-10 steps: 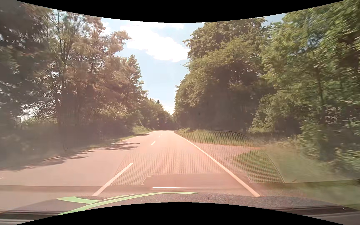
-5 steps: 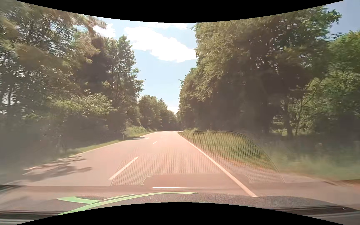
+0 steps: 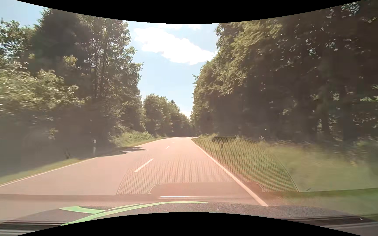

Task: Follow the waypoints while adhering to traffic rules and regulations

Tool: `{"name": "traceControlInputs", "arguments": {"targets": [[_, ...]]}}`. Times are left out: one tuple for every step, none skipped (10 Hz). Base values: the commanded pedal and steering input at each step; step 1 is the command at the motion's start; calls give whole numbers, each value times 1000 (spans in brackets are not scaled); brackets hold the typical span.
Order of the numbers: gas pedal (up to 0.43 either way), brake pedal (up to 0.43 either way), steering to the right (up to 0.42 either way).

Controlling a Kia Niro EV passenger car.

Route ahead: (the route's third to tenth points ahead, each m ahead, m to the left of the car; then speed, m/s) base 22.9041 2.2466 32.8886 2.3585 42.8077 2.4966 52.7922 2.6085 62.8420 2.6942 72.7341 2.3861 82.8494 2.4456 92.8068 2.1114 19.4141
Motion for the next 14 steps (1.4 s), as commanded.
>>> {"name": "traceControlInputs", "arguments": {"targets": [[0,0,-9],[0,0,-7],[0,0,-7],[0,0,-7],[0,0,-7],[0,0,-7],[0,0,-5],[0,0,-4],[0,0,-3],[0,0,0],[0,0,0],[0,0,0],[0,0,0],[0,0,0]]}}
